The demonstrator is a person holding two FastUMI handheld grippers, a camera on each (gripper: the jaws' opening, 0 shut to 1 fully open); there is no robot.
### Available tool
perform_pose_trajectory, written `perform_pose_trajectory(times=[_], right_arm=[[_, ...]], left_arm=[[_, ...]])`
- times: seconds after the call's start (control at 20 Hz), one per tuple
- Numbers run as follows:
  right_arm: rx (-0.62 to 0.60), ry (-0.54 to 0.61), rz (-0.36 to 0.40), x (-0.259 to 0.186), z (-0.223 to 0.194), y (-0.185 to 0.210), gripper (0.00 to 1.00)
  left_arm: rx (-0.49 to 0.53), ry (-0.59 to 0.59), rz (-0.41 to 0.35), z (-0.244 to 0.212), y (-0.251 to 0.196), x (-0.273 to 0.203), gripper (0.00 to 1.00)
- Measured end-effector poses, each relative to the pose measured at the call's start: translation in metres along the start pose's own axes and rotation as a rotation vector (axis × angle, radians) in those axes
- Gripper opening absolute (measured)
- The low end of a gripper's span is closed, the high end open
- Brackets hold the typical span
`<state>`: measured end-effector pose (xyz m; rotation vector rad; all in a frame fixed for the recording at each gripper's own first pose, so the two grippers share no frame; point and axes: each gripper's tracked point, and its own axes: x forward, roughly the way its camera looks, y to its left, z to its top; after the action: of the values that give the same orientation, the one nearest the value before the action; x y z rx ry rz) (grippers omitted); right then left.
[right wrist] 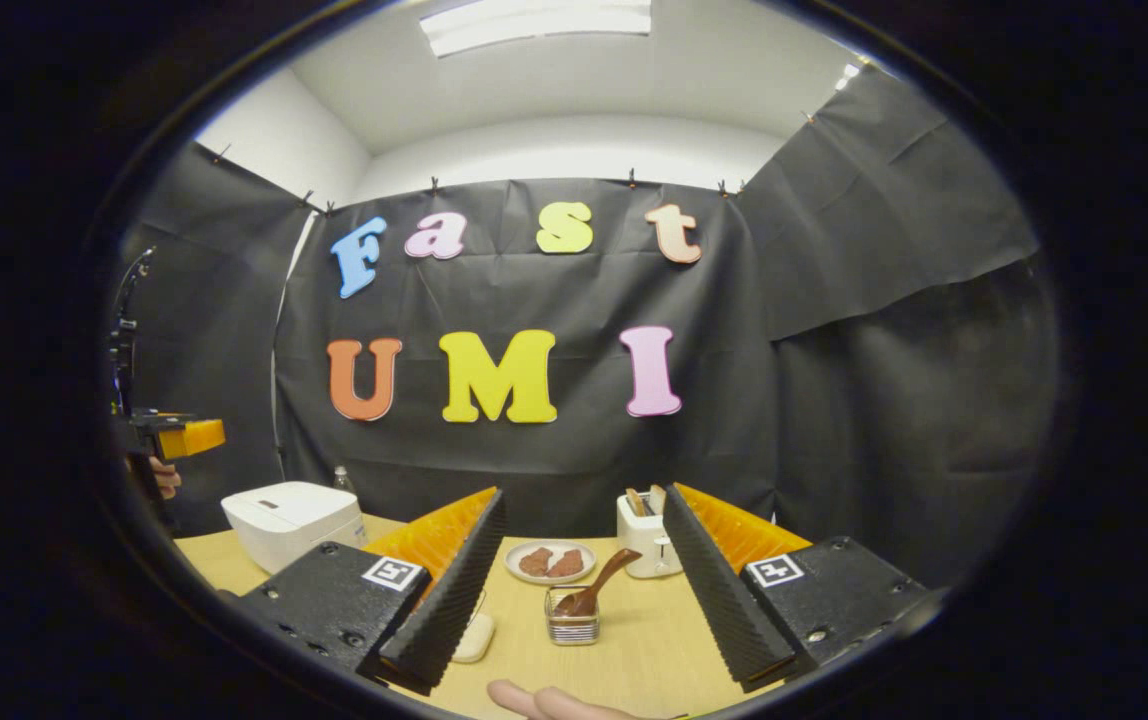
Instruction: Close the left gripper, press the button to open the rice cooker; take a wooden spoon from the chopstick holder with the right hand, scoop a spoonful of rice and pour it into the rice cooker, then put the wooden spoon back into the chopstick holder.
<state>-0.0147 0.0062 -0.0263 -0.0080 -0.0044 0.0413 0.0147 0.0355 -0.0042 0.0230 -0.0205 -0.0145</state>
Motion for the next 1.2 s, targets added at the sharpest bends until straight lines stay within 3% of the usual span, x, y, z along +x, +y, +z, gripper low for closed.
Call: perform_pose_trajectory(times=[0.1, 0.2, 0.5, 0.55, 0.65, 0.7, 0.75, 0.8, 1.05, 1.2], right_arm=[[0.004, 0.01, 0.0, 0.002, -0.007, -0.002, 1.0], [0.012, 0.025, 0.0, 0.002, -0.015, -0.004, 0.96], [0.032, 0.042, 0.003, 0.005, -0.034, -0.007, 1.0], [0.034, 0.046, 0.006, 0.005, -0.037, -0.006, 1.0], [0.032, 0.055, 0.01, 0.009, -0.044, -0.005, 1.0], [0.031, 0.057, 0.011, 0.011, -0.046, -0.004, 0.96], [0.028, 0.059, 0.013, 0.012, -0.048, -0.004, 1.0], [0.027, 0.059, 0.014, 0.014, -0.05, -0.002, 0.96], [0.022, 0.072, 0.022, 0.022, -0.066, 0.004, 1.0], [0.013, 0.099, 0.029, 0.029, -0.082, 0.01, 0.96]], left_arm=[[-0.019, 0.009, -0.022, -0.007, 0.007, 0.005, 0.93], [-0.002, 0.026, 0.022, -0.015, 0.033, 0.015, 0.94], [0.046, 0.073, 0.035, -0.035, 0.07, 0.045, 0.95], [0.034, 0.087, 0.027, -0.038, 0.073, 0.052, 0.9], [-0.01, 0.135, 0.021, -0.047, 0.08, 0.061, 0.6], [-0.028, 0.151, 0.019, -0.052, 0.082, 0.067, 0.61], [-0.034, 0.159, 0.027, -0.055, 0.087, 0.072, 0.51], [-0.034, 0.171, 0.023, -0.061, 0.091, 0.081, 0.45], [0.017, 0.324, 0.051, -0.115, 0.104, 0.109, 0.0], [0.028, 0.409, 0.058, -0.144, 0.111, 0.121, 0.0]])
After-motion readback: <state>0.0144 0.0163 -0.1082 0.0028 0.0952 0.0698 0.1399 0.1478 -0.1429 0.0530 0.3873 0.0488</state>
